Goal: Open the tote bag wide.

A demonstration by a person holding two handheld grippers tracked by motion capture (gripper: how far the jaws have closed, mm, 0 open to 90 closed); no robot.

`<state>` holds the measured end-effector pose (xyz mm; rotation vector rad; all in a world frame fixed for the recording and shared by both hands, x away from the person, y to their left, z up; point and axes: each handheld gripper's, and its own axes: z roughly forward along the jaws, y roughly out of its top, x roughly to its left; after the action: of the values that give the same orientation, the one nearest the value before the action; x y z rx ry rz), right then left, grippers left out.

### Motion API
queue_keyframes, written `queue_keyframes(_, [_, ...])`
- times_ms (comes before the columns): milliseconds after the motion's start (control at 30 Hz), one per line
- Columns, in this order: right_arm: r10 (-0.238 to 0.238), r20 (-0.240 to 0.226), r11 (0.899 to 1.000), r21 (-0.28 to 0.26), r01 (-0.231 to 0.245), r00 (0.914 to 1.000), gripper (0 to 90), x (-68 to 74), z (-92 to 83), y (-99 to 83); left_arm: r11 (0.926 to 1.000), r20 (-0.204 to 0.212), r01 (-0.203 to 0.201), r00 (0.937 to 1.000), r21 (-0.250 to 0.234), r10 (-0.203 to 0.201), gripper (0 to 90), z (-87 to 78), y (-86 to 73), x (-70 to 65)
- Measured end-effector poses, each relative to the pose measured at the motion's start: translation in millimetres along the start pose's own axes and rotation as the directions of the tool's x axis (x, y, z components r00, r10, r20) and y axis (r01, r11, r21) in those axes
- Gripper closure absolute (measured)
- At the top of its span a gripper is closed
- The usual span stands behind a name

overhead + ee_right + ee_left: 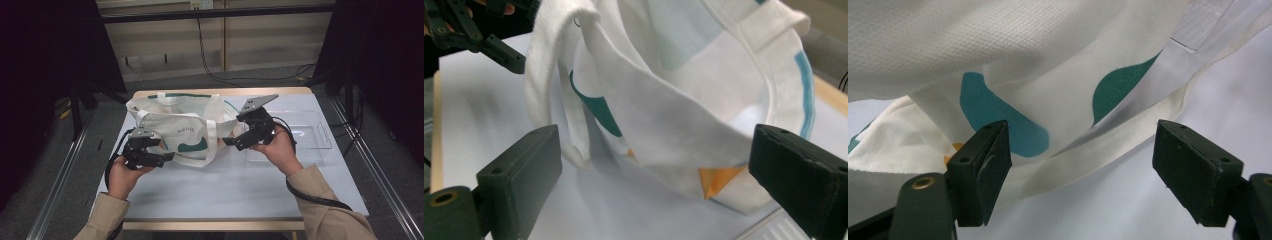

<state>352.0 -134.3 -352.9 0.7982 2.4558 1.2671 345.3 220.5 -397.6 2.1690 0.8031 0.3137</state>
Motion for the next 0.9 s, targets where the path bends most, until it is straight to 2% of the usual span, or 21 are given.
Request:
queue_keyframes(100, [-0.026,0.01,1.0,-0.002,0.026,0.9996,4.6,2.6,4.5,4.8,1.0,0.004,0.0,1.0,0.003,0.0,23.3,0.8,-0.4,0.2])
queue_keyframes(267, [-0.062,-0.005,0.998,0.0,0.062,0.9981,6.9,7.9,14.3,6.4,1.0,0.008,-0.001,1.0,0.005,0.001,23.1,0.4,-0.5,0.8])
queue_keyframes(400, [-0.049,-0.033,0.999,-0.008,0.049,0.9982,10.5,8.6,17.7,4.9,1.0,0.013,0.002,0.9999,0.006,-0.002,23.3,0.1,-0.6,1.4])
queue_keyframes(433, [-0.05,-0.026,0.999,-0.004,0.05,0.9984,11.9,8.9,18.0,4.0,1.0,0.013,0.001,0.9999,0.007,-0.001,23.4,-0.1,-0.4,1.3])
queue_keyframes(467, [-0.053,-0.027,0.999,-0.006,0.053,0.9982,13.5,8.9,18.3,3.5,1.0,0.013,0.003,0.9999,0.008,-0.003,23.4,-0.8,0.0,1.0])
queue_keyframes(500, [-0.058,-0.043,0.998,-0.003,0.058,0.9974,18.9,9.1,19.1,1.5,1.0,0.013,0.002,0.9999,0.01,-0.002,23.5,-1.4,0.3,1.1])
queue_keyframes(600, [-0.055,-0.053,0.998,0.0,0.055,0.9971,21.7,10.0,21.2,-0.7,0.9999,0.017,0.001,0.9999,0.014,-0.002,23.4,-3.1,1.5,0.5])
queue_keyframes(667, [-0.054,-0.056,0.998,0.015,0.055,0.9969,27.7,12.0,23.6,-3.5,0.9998,0.021,-0.001,0.9998,0.018,0.001,23.1,-4.7,2.9,0.1])
queue_keyframes(733, [-0.051,-0.079,0.998,0.023,0.053,0.9955,32.4,13.5,27.4,-6.1,0.9997,0.025,-0.007,0.9997,0.022,0.007,22.7,-6.9,4.8,-0.1])
queue_keyframes(767, [-0.05,-0.082,0.998,0.033,0.053,0.9953,37.5,14.6,28.8,-7.2,0.9997,0.025,-0.006,0.9997,0.023,0.006,22.4,-8.2,6.0,-0.9])
queue_keyframes(900, [-0.044,-0.107,0.997,0.053,0.049,0.9933,46.5,17.6,34.9,-9.1,0.9994,0.035,-0.022,0.9992,0.028,0.021,22.1,-12.6,9.6,-3.4])
